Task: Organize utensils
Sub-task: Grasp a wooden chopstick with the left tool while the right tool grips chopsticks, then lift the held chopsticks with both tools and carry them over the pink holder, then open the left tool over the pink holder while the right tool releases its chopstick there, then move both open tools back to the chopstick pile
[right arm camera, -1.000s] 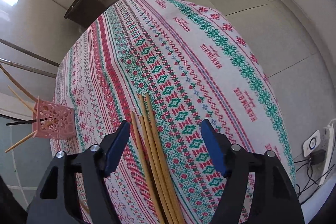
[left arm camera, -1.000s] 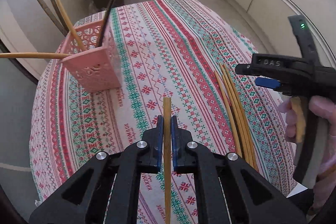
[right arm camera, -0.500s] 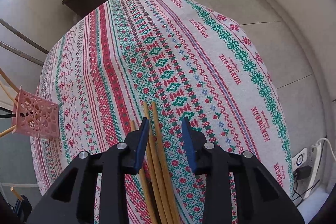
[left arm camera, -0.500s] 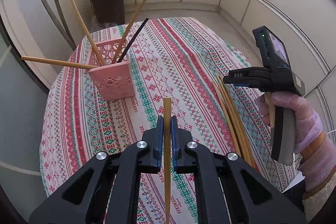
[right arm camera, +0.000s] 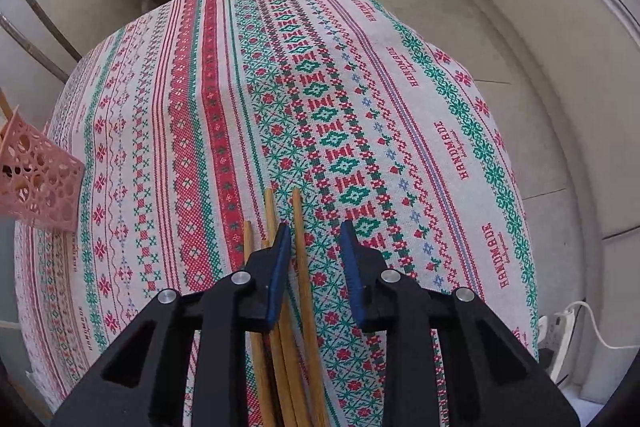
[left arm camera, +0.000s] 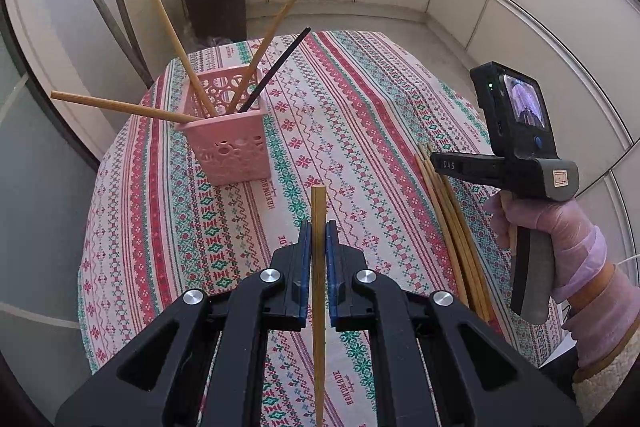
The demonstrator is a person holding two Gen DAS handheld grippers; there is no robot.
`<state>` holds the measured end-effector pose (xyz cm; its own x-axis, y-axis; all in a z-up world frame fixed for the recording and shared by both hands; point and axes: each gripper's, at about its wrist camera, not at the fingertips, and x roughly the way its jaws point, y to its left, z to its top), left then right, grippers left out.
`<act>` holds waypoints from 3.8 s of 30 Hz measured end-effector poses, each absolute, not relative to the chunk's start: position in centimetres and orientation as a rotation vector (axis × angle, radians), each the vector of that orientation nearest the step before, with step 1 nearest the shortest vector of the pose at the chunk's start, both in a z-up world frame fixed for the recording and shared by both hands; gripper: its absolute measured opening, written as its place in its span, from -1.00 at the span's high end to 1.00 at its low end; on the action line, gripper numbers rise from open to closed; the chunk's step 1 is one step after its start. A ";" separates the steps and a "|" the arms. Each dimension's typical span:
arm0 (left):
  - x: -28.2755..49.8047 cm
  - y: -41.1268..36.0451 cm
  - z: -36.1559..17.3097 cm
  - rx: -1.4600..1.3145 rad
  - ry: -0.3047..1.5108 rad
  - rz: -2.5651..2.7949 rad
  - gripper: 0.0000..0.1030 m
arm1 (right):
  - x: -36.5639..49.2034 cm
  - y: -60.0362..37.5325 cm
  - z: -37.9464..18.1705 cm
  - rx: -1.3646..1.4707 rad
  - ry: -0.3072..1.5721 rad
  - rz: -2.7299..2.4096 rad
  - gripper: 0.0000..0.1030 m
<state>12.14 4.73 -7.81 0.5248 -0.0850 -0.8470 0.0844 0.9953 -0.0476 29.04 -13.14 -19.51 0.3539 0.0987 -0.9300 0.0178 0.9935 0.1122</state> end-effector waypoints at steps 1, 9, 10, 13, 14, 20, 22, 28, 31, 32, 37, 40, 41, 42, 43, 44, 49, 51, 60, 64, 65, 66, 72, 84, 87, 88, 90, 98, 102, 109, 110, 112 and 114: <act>12.1 4.8 -7.8 -0.003 1.010 -0.102 0.88 | 28.9 -13.3 -19.5 0.126 1.213 0.058 0.89; 11.5 5.1 -6.7 -0.019 0.968 -0.118 0.88 | 27.3 -16.6 -16.7 0.261 1.119 0.067 0.90; 11.3 5.1 -6.5 -0.020 0.960 -0.119 0.88 | 26.8 -16.9 -15.6 0.266 1.092 0.073 0.90; 10.9 5.3 -5.8 -0.024 0.940 -0.121 0.88 | 25.1 -17.4 -12.4 0.283 1.021 0.100 0.89; 10.8 5.4 -5.5 -0.027 0.931 -0.122 0.88 | 24.4 -17.5 -11.2 0.290 0.995 0.114 0.89; 10.0 5.9 -2.8 -0.064 0.869 -0.140 0.88 | 20.9 -17.4 -4.2 0.327 0.850 0.198 0.90; 9.6 6.3 -1.2 -0.084 0.835 -0.155 0.88 | 20.0 -17.2 -2.3 0.344 0.811 0.225 0.90; 9.6 7.6 3.7 -0.161 0.727 -0.171 0.88 | 18.9 -17.0 2.8 0.413 0.704 0.293 0.90; 10.5 8.9 6.4 -0.217 0.661 -0.156 0.88 | 19.4 -17.1 4.9 0.454 0.660 0.311 0.90; 10.9 9.3 7.2 -0.232 0.640 -0.145 0.88 | 19.5 -17.2 5.6 0.463 0.645 0.316 0.90; 12.7 11.2 10.4 -0.280 0.548 -0.097 0.88 | 20.8 -17.3 8.2 0.512 0.603 0.364 0.90; 13.2 12.5 11.6 -0.297 0.481 -0.048 0.88 | 21.0 -17.2 8.8 0.530 0.599 0.395 0.90; 13.4 13.0 11.8 -0.303 0.459 -0.024 0.88 | 21.0 -17.2 8.9 0.534 0.601 0.405 0.90; 13.7 13.5 11.8 -0.313 0.443 -0.002 0.88 | 21.0 -17.2 9.0 0.537 0.605 0.415 0.89; 14.0 14.0 11.8 -0.328 0.435 0.013 0.88 | 21.0 -17.0 9.0 0.536 0.612 0.426 0.89; 14.3 14.3 11.7 -0.337 0.434 0.025 0.88 | 21.0 -16.9 9.1 0.535 0.616 0.434 0.90; 16.4 15.8 10.3 -0.351 0.441 0.110 0.88 | 20.7 -16.4 9.2 0.531 0.624 0.460 0.89; 17.0 16.3 9.5 -0.368 0.466 0.118 0.88 | 20.7 -16.4 9.1 0.535 0.626 0.464 0.89; 18.4 17.3 5.9 -0.373 0.622 0.175 0.44 | 20.8 -15.9 9.1 0.554 0.636 0.477 0.89; 17.6 18.0 6.2 -0.397 0.609 0.190 0.26 | 20.5 -15.2 9.5 0.555 0.626 0.484 0.89; 17.0 18.2 6.4 -0.404 0.598 0.195 0.24 | 20.5 -15.1 9.6 0.558 0.624 0.488 0.89; 16.6 18.4 6.7 -0.413 0.589 0.200 0.22 | 20.5 -14.8 9.7 0.560 0.622 0.491 0.89; 13.0 19.8 8.6 -0.485 0.515 0.223 0.13 | 20.8 -12.7 10.6 0.560 0.578 0.489 0.89; 8.8 22.2 10.1 -0.502 0.430 0.266 -0.05 | 25.0 -6.8 7.4 0.520 0.539 0.389 0.89; 9.1 22.6 9.8 -0.511 0.442 0.265 -0.05 | 26.0 -5.4 5.7 0.506 0.556 0.368 0.89; 9.2 22.6 9.7 -0.513 0.445 0.265 -0.05 | 26.4 -4.9 5.0 0.498 0.561 0.358 0.89; 9.4 22.7 9.5 -0.510 0.451 0.264 -0.05 | 26.8 -4.1 4.1 0.491 0.572 0.353 0.89; 9.6 23.0 8.9 -0.510 0.469 0.272 -0.05 | 28.0 -1.6 1.3 0.461 0.621 0.385 0.81; 9.8 23.0 8.7 -0.510 0.478 0.268 -0.08 | 27.7 -1.0 0.8 0.430 0.644 0.388 0.64; 10.0 21.4 8.3 -0.499 0.496 0.231 -0.23 | 25.8 -1.4 1.6 0.319 0.635 0.343 0.37; 10.1 21.0 8.2 -0.498 0.498 0.225 -0.28 | 25.2 -1.6 1.8 0.298 0.630 0.333 0.31; 10.0 20.0 7.7 -0.495 0.503 0.219 -0.45 | 24.2 -2.5 1.9 0.266 0.617 0.304 0.01; 10.3 18.5 7.0 -0.470 0.530 0.199 -0.46 | 23.2 -3.6 2.0 0.247 0.601 0.274 -0.25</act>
